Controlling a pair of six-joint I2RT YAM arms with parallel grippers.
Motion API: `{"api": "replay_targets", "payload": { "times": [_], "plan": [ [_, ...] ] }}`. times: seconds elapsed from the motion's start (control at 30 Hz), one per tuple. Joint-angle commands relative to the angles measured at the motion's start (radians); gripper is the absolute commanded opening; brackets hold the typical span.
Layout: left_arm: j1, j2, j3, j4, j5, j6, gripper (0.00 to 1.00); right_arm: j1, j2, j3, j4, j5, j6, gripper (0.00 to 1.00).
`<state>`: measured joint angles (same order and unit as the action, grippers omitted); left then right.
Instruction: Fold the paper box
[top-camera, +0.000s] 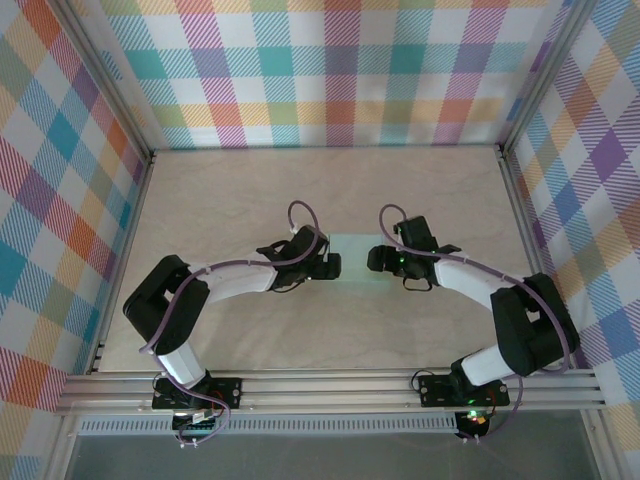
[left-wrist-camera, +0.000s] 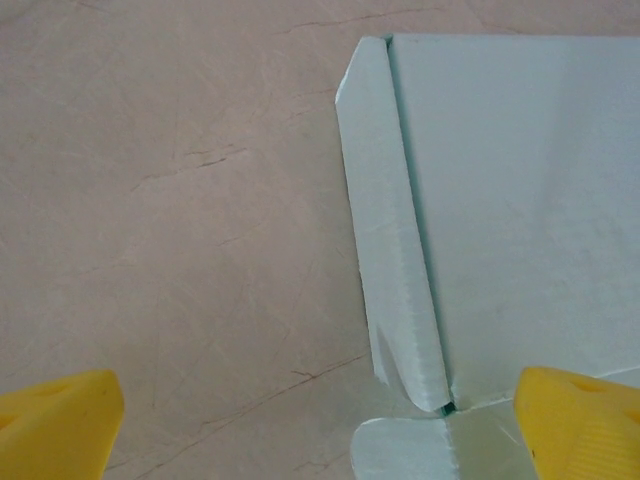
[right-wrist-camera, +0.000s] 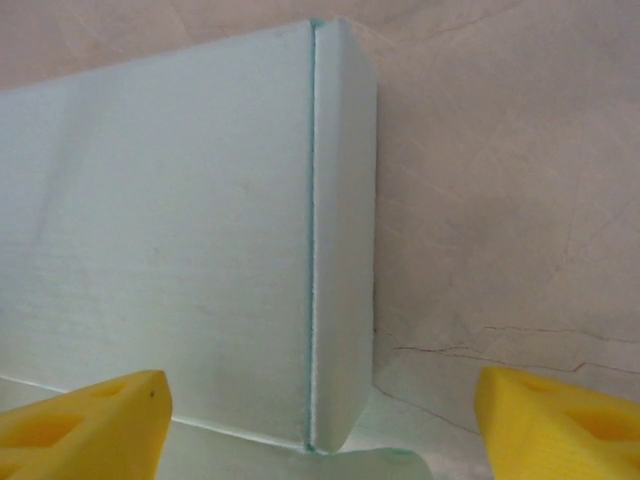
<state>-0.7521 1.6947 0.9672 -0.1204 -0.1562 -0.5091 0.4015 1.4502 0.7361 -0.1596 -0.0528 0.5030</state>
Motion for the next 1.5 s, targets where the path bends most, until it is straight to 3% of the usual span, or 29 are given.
{"api": "replay_targets", "payload": {
  "times": [0.0, 0.1, 0.2, 0.4, 0.6, 1.07, 1.33, 1.47],
  "plan": [
    [0.045, -0.035, 0.022, 0.044, 0.072, -0.027, 1.00, -0.031, -0.050, 0.019, 0.033, -0.081, 0.065, 0.82],
    [0.087, -0.010, 0.033, 0.076, 0.151, -0.052, 0.98, -0.062, -0.047, 0.009, 0.079, -0.161, 0.112, 0.82],
    [0.120, 0.018, 0.032, 0.129, 0.252, -0.059, 0.90, -0.085, -0.039, -0.005, 0.118, -0.207, 0.142, 0.82],
    [0.162, 0.066, 0.037, 0.166, 0.350, -0.053, 0.67, -0.096, -0.033, -0.019, 0.127, -0.219, 0.142, 0.82],
    [0.188, 0.130, 0.045, 0.201, 0.450, -0.077, 0.57, -0.099, -0.020, -0.016, 0.128, -0.237, 0.137, 0.83],
    [0.214, 0.127, -0.012, 0.203, 0.457, -0.065, 0.50, -0.098, -0.003, -0.023, 0.149, -0.252, 0.143, 0.84],
    [0.240, 0.120, -0.051, 0.220, 0.467, -0.067, 0.51, -0.102, 0.020, -0.034, 0.211, -0.307, 0.207, 0.84],
    [0.241, 0.126, -0.054, 0.226, 0.468, -0.069, 0.51, -0.108, 0.055, -0.038, 0.283, -0.396, 0.246, 0.83]
  ]
}}
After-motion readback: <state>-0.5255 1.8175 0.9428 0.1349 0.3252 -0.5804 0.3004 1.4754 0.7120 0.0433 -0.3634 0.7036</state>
